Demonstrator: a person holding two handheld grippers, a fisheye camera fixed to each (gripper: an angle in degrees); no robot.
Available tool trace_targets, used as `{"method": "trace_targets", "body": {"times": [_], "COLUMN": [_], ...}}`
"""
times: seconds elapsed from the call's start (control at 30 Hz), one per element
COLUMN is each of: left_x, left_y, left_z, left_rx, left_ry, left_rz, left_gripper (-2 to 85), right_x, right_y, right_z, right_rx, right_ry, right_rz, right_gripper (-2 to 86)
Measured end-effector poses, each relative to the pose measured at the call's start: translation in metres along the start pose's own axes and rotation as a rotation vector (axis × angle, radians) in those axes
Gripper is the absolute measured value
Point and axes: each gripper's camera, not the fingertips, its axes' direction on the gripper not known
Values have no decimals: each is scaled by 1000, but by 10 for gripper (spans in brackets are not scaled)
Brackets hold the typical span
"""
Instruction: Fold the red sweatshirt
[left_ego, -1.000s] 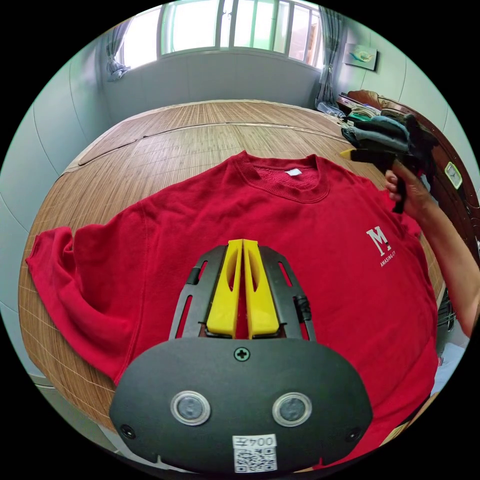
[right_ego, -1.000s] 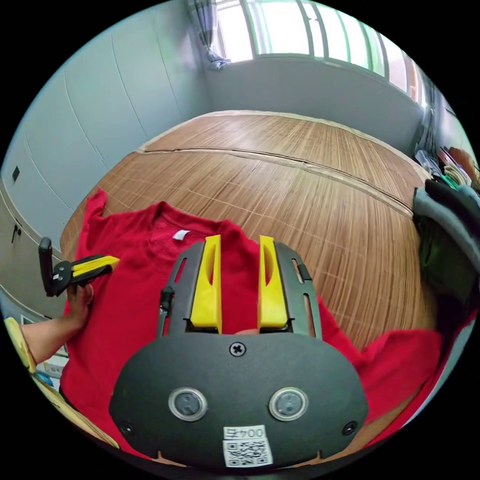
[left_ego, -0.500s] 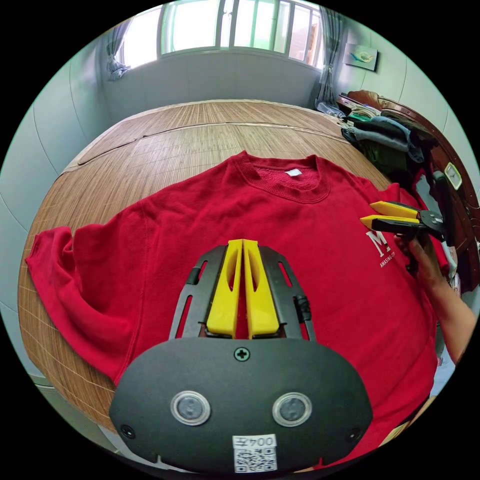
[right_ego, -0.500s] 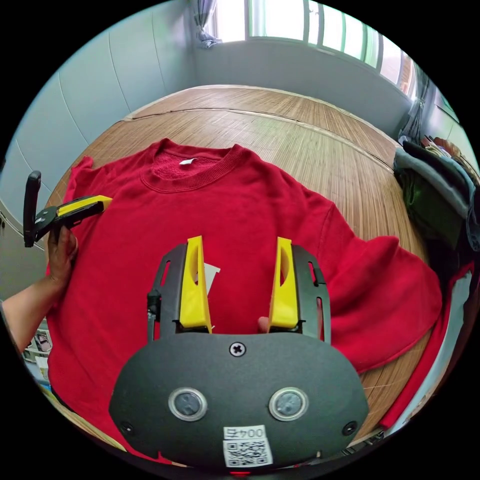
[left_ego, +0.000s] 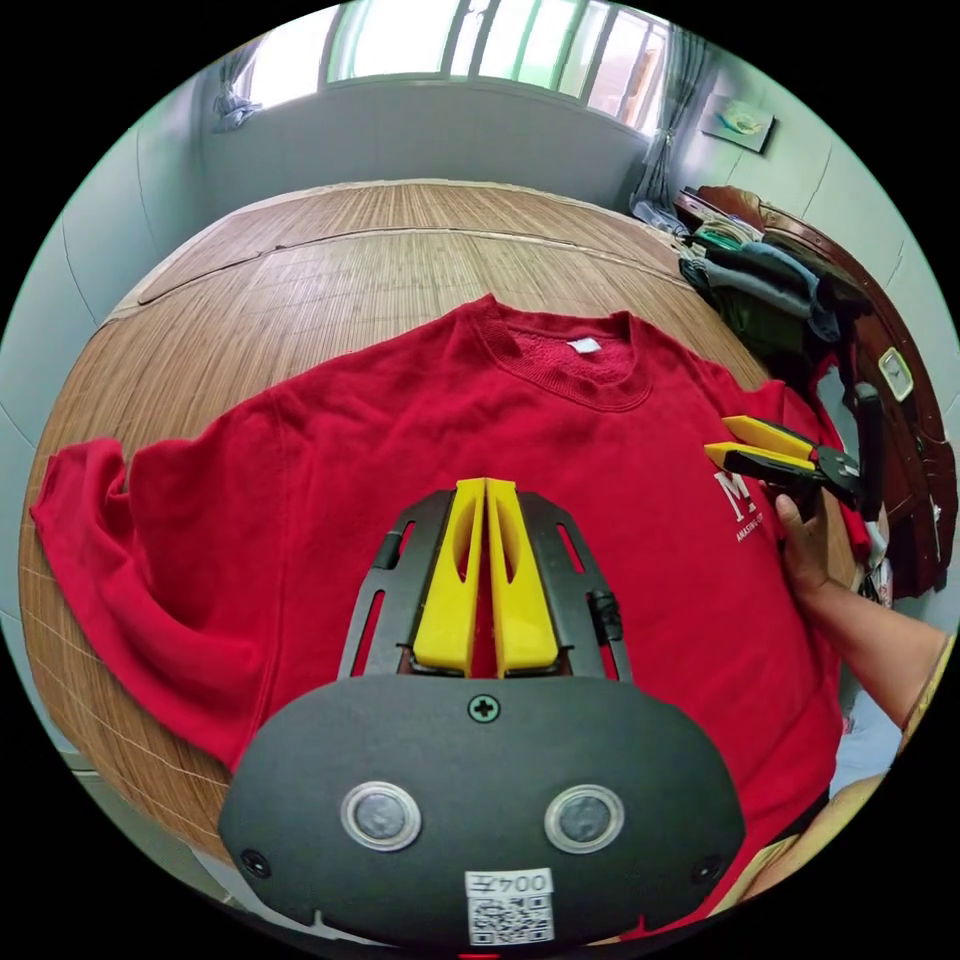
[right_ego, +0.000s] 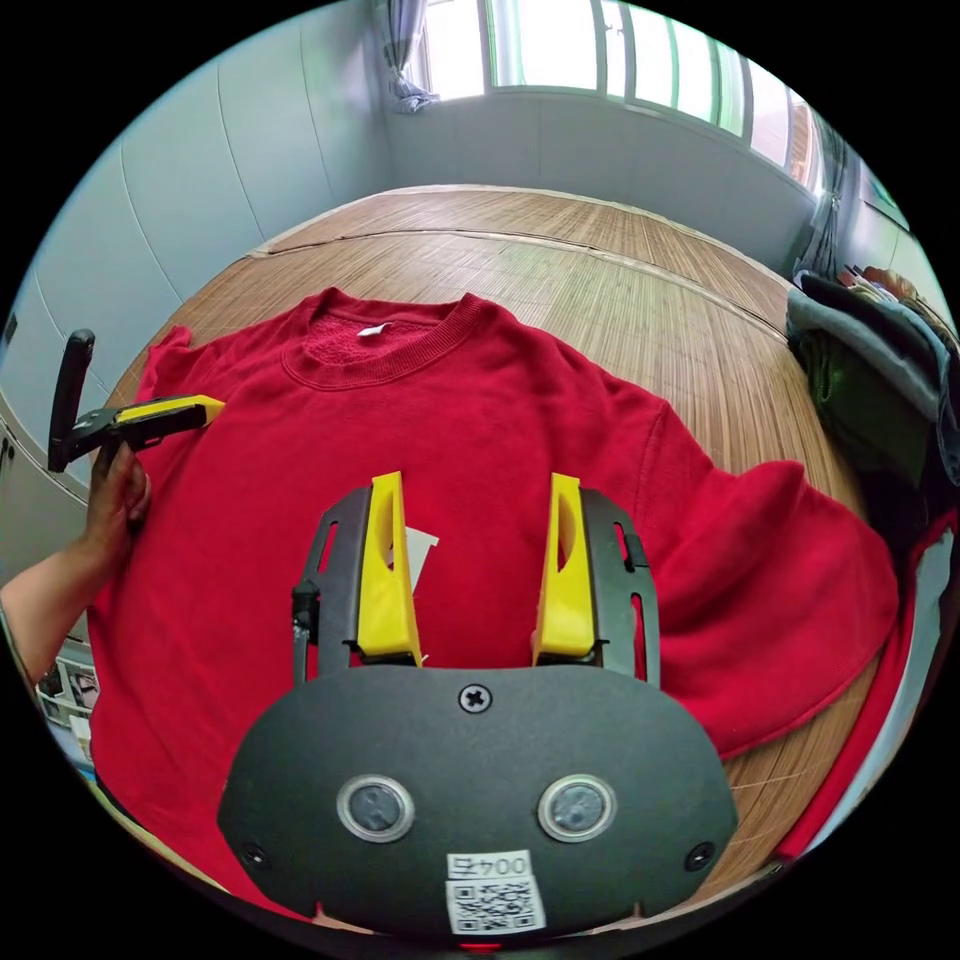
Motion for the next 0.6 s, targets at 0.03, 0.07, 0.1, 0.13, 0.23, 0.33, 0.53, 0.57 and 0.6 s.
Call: {"method": "trace_targets", "body": {"times": [0.03, 0.07, 0.1, 0.13, 0.23, 0.33, 0.53, 0.57, 0.6], "left_x": [-4, -8, -10, -12, -14, -19, -4, -1, 1], "left_y": [-3, -6, -8, -11, -18, -27, -81, -99, -108], "left_z": [1, 2, 3, 4, 7, 10, -13, -11, -8], "left_rx": [-2, -2, -5, -6, -7, -19, 55, 40, 27], "left_ry": [20, 40, 49, 65, 81, 117, 97, 51, 28], "left_rz": [-16, -35, -41, -48, -54, -85, 117, 150, 167], "left_gripper": [3, 3, 3, 4, 5, 6, 28, 43, 54], "right_x": [-1, -2, -2, -3, -4, -6, -10, -10, -11], "right_y": [2, 4, 5, 7, 12, 17, 26, 28, 29], "right_z": [0, 0, 0, 0, 0, 0, 0, 0, 0], "right_rx": [1, 1, 2, 2, 3, 5, 8, 8, 8], "right_ry": [1, 1, 0, 1, 1, 2, 7, 7, 8], "right_rz": [0, -1, 0, -1, -1, -1, -5, -7, -8], "right_gripper": [190, 190, 190, 190, 190, 191, 193, 194, 194]}}
